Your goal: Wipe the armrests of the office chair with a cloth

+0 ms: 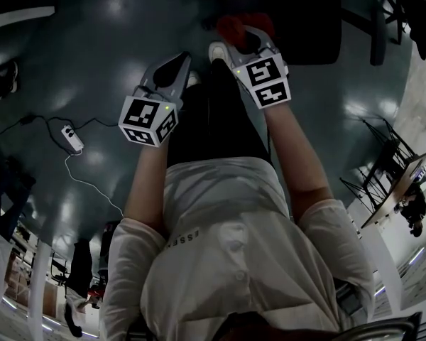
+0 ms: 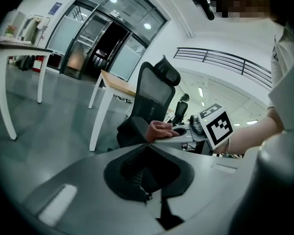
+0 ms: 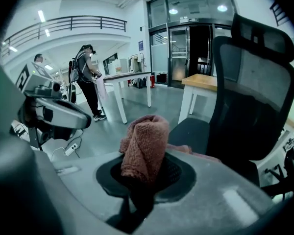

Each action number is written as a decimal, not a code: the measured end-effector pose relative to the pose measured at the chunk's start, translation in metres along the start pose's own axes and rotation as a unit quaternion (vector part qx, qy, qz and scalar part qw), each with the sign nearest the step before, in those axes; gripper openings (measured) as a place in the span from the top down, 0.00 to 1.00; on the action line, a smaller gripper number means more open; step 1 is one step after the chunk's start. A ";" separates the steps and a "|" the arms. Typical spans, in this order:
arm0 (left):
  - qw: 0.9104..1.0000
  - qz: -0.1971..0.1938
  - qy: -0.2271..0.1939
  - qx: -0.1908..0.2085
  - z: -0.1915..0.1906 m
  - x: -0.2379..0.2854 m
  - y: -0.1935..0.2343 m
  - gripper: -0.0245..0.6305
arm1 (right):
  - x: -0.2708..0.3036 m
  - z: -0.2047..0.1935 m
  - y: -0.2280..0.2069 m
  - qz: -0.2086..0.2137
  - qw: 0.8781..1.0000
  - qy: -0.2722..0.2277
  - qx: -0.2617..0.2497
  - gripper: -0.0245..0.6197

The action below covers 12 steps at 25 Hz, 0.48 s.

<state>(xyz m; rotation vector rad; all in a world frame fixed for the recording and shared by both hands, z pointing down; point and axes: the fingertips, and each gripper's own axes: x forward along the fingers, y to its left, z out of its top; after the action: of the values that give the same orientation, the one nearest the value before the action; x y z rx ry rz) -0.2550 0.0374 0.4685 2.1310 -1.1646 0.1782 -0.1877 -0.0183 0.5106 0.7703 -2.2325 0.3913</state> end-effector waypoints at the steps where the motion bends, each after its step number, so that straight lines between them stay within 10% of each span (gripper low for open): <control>1: 1.000 -0.006 0.001 0.001 -0.002 0.000 -0.004 0.94 | -0.005 -0.006 0.004 0.002 1.000 0.000 0.008 0.89; 7: 0.999 -0.030 0.004 0.011 -0.010 0.001 -0.022 0.93 | -0.030 -0.039 0.032 0.011 1.000 0.006 0.024 0.89; 12: 0.999 -0.040 0.010 0.010 -0.014 0.001 -0.029 0.94 | -0.058 -0.052 0.027 0.005 0.990 -0.018 0.138 0.89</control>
<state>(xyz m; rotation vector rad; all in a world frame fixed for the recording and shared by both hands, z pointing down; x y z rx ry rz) -0.2285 0.0559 0.4647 2.1837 -1.0689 0.1748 -0.1444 0.0516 0.5032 0.9159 -2.2441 0.7077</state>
